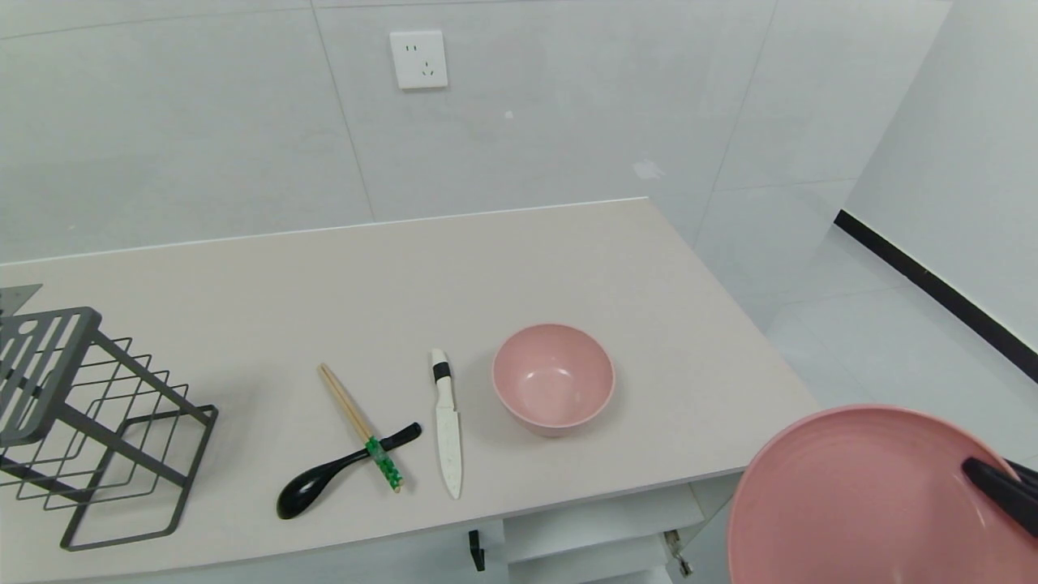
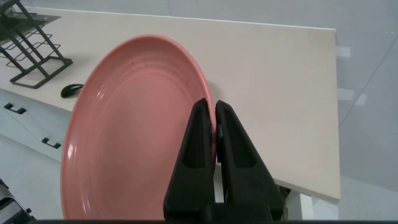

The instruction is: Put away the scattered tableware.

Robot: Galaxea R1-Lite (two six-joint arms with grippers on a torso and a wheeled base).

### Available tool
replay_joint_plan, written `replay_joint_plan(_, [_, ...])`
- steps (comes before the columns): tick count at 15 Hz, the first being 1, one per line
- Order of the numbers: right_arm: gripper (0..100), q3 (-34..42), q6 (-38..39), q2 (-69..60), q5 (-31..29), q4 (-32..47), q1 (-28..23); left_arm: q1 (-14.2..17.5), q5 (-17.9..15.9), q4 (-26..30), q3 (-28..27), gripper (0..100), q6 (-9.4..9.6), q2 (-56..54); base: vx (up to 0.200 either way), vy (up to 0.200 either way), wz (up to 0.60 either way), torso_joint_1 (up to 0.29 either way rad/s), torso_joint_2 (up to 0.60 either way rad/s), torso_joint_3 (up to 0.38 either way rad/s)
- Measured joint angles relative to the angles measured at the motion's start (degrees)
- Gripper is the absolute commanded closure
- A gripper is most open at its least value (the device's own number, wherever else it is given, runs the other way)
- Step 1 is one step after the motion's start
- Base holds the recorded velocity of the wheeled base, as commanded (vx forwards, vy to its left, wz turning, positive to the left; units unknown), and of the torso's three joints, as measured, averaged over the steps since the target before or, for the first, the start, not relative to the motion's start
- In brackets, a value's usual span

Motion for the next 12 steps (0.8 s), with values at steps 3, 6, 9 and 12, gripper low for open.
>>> replay_joint_plan(3, [100,0.8,0.1,0.3,0.0,0.0,-0.1,0.0,-4.7,-1.1,-1.6,0,-5.42,0.2,0.0,0.0,0.0,0.0,0.0,0.0])
replay_joint_plan(6, [100,1.4,0.1,0.4,0.0,0.0,-0.1,-0.4,-9.0,-1.2,-8.6,0,-5.92,4.9,0.0,0.0,0.0,0.0,0.0,0.0])
replay_joint_plan(9, [100,1.5,0.1,0.4,0.0,0.0,-0.1,-4.7,-10.8,-1.2,-14.3,0,-6.52,15.1,0.0,0.0,0.0,0.0,0.0,0.0])
replay_joint_plan(12, [100,1.6,0.1,0.7,0.0,0.0,0.0,-10.7,-12.1,-3.2,-15.8,0,-8.12,28.9,0.0,0.0,0.0,0.0,0.0,0.0])
